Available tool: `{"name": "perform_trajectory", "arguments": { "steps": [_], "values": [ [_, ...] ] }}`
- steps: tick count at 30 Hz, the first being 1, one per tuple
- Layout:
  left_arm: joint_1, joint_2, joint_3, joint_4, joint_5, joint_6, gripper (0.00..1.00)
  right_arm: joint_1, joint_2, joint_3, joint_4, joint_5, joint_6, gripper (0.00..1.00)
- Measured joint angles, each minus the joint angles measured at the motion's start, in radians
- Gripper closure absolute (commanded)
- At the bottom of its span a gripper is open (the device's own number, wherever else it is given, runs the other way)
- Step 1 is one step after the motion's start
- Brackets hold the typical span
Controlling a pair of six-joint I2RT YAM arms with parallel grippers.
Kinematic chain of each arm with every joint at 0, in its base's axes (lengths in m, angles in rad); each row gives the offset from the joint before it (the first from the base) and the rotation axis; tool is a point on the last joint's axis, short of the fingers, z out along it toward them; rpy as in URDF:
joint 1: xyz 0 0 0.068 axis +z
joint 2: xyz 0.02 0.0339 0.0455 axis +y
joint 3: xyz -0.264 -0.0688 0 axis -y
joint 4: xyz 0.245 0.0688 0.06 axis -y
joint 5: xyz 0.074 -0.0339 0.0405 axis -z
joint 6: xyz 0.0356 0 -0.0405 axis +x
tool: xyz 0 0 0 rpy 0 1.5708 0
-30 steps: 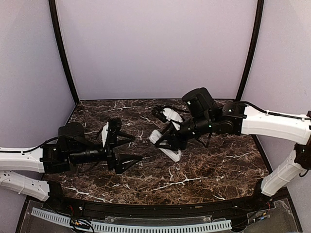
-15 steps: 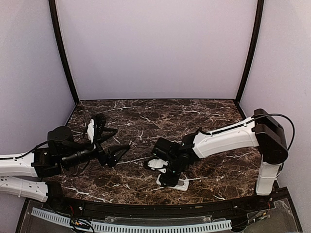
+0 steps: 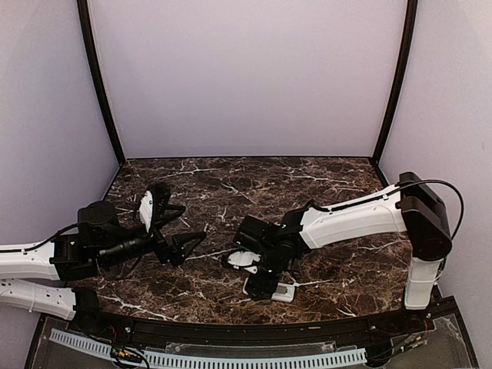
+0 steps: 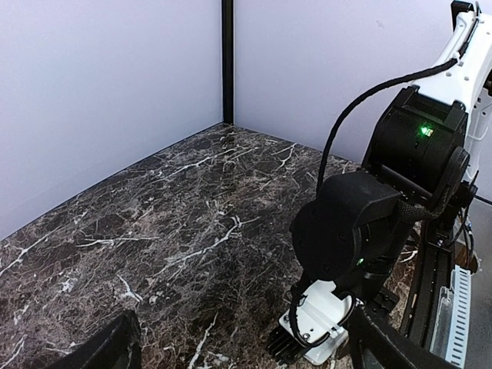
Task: Load the batteries into the remote control
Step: Place the remote control at the center of the board, then press the battery cover on the remote control without the battery cover.
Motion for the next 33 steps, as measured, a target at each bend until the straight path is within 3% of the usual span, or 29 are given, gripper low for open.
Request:
{"name": "perform_trajectory", "arguments": {
  "steps": [3, 5, 6, 9, 12, 21, 33],
  "values": [
    [0.000, 0.003, 0.000, 0.000, 0.001, 0.001, 0.07, 0.001, -0.010, 0.025, -0.005, -0.014, -0.003, 0.27],
    [0.000, 0.008, 0.000, 0.000, 0.002, 0.004, 0.07, 0.001, -0.040, 0.029, -0.004, -0.021, 0.000, 0.31],
    [0.000, 0.008, 0.000, 0.000, 0.002, 0.004, 0.07, 0.000, -0.063, 0.029, -0.004, -0.023, 0.006, 0.39],
    [0.000, 0.008, 0.000, 0.000, 0.002, 0.005, 0.07, -0.008, -0.143, 0.029, -0.002, -0.030, 0.043, 0.79],
    [0.000, 0.008, 0.000, 0.000, 0.002, 0.007, 0.07, -0.030, -0.217, 0.027, 0.000, -0.024, 0.122, 1.00],
    [0.000, 0.014, 0.000, 0.000, 0.002, 0.011, 0.07, -0.065, -0.205, -0.108, -0.029, -0.036, 0.306, 1.00],
    [0.000, 0.020, 0.000, 0.000, 0.002, 0.013, 0.07, -0.065, -0.200, -0.121, -0.041, -0.063, 0.341, 1.00]
  ]
}}
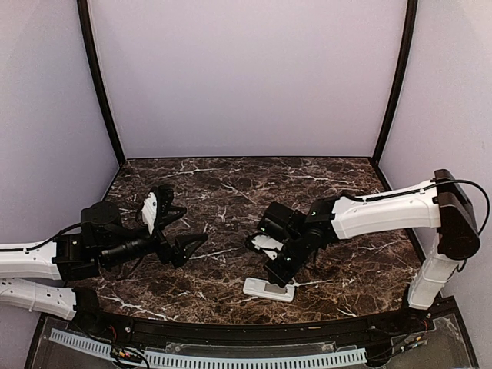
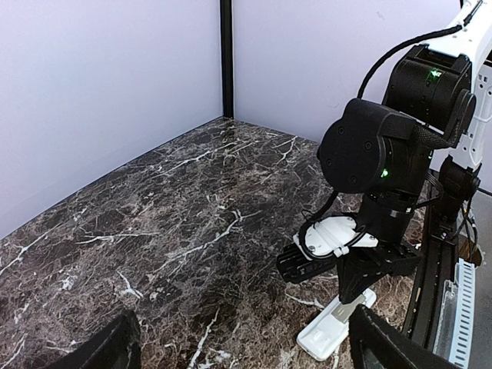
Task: Load the batteries into the remote control
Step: Press the battery cover on the remote control without the battery cover.
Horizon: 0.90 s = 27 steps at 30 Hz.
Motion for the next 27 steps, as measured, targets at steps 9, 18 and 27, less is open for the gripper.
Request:
{"name": "perform_trajectory", "arguments": {
  "steps": [9, 18, 27],
  "values": [
    [0.000, 0.000, 0.000, 0.000, -0.001, 0.000, 0.07, -0.001, 0.028, -0.066, 0.090, -0.022, 0.035, 1.00],
    [0.000, -0.003, 0.000, 0.000, -0.001, 0.001, 0.07, -0.001, 0.016, -0.045, 0.024, 0.002, 0.042, 1.00],
    [0.000, -0.011, 0.000, 0.000, -0.005, 0.001, 0.07, 0.002, -0.027, -0.032, -0.008, 0.004, 0.042, 1.00]
  ]
}}
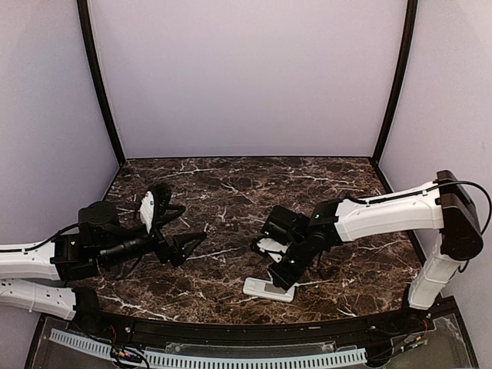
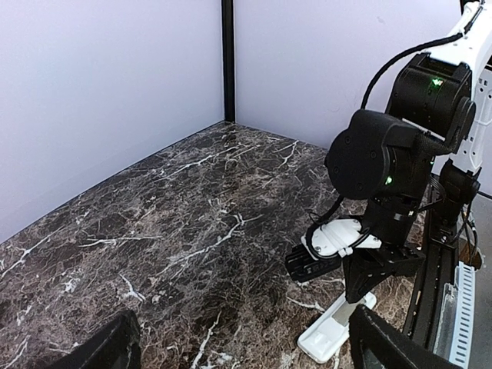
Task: Load the batteries into the remote control
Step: Press the battery cover on the remote control without the battery cover, then pick up the remote control from the center of the board.
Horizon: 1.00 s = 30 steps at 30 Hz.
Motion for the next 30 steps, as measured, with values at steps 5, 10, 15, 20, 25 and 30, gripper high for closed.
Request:
{"name": "perform_trajectory", "arguments": {
  "steps": [5, 10, 15, 20, 25, 30],
  "values": [
    [0.000, -0.011, 0.000, 0.000, -0.004, 0.000, 0.07, 0.001, 0.031, -0.040, 0.005, -0.006, 0.009, 1.00],
    [0.000, -0.011, 0.000, 0.000, -0.005, 0.000, 0.07, 0.002, 0.031, -0.020, -0.015, 0.001, 0.004, 0.85],
    [0.000, -0.017, 0.000, 0.000, -0.008, 0.000, 0.06, 0.017, 0.031, 0.067, -0.049, 0.024, -0.043, 0.34],
    [0.000, -0.067, 0.000, 0.000, -0.032, 0.000, 0.05, 0.030, 0.073, 0.157, -0.035, 0.037, -0.112, 0.14],
    [0.000, -0.109, 0.000, 0.000, -0.054, 0.000, 0.05, 0.037, 0.212, 0.237, -0.026, 0.047, -0.181, 0.07],
    [0.000, -0.101, 0.000, 0.000, -0.058, 0.000, 0.05, 0.065, 0.325, 0.288, -0.035, 0.073, -0.237, 0.17]
  ]
}}
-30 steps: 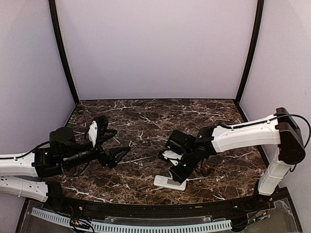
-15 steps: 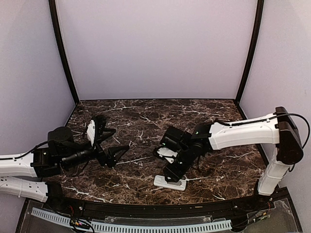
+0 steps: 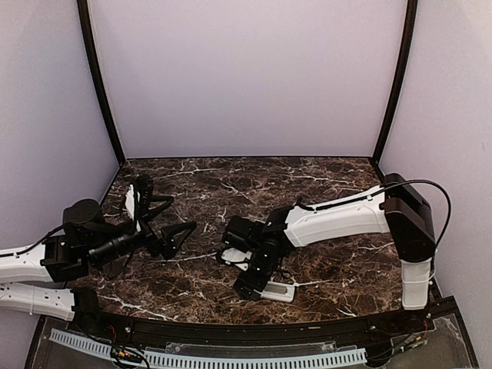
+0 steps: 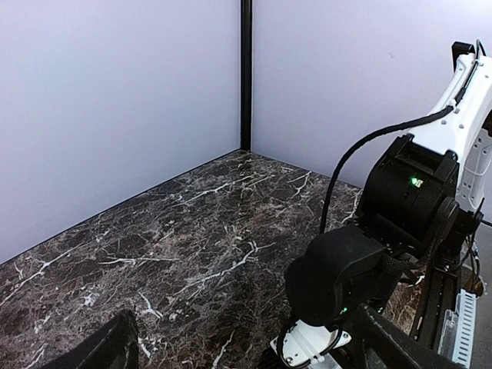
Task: Load the batteries into the remote control
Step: Pick up the remote control from the center of the board.
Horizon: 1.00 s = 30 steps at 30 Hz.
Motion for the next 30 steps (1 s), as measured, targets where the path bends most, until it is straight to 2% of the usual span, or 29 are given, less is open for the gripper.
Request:
{"name": "perform_trajectory", "arguments": {
  "steps": [4, 11, 23, 30],
  "values": [
    [0.000, 0.018, 0.000, 0.000, 0.001, 0.000, 0.04, 0.015, 0.018, 0.025, -0.018, 0.012, -0.018, 0.39],
    [0.000, 0.034, 0.000, 0.000, 0.002, 0.001, 0.04, 0.024, 0.019, 0.027, -0.039, 0.041, -0.025, 0.60],
    [0.000, 0.035, 0.000, 0.000, 0.005, 0.001, 0.04, 0.021, -0.035, 0.041, -0.065, 0.041, 0.006, 0.64],
    [0.000, 0.035, 0.000, 0.001, 0.035, 0.000, 0.04, -0.038, -0.258, 0.026, 0.002, 0.029, 0.057, 0.68]
  ]
}}
